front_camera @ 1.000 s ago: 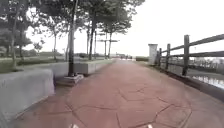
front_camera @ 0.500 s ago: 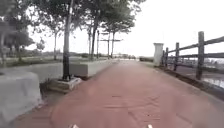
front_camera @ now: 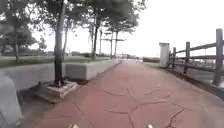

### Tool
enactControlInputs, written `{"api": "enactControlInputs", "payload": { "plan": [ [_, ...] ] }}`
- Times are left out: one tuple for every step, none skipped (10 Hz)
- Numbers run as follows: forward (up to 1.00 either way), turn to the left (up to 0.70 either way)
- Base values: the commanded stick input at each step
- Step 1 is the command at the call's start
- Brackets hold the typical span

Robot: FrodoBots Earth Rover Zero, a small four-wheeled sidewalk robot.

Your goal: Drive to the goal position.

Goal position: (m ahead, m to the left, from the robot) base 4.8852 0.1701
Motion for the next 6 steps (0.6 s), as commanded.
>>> {"api": "enactControlInputs", "payload": {
  "plan": [
    [1.00,0.00],
    [1.00,0.00],
    [1.00,-0.11],
    [1.00,-0.40],
    [1.00,-0.40],
    [1.00,-0.40]
  ]
}}
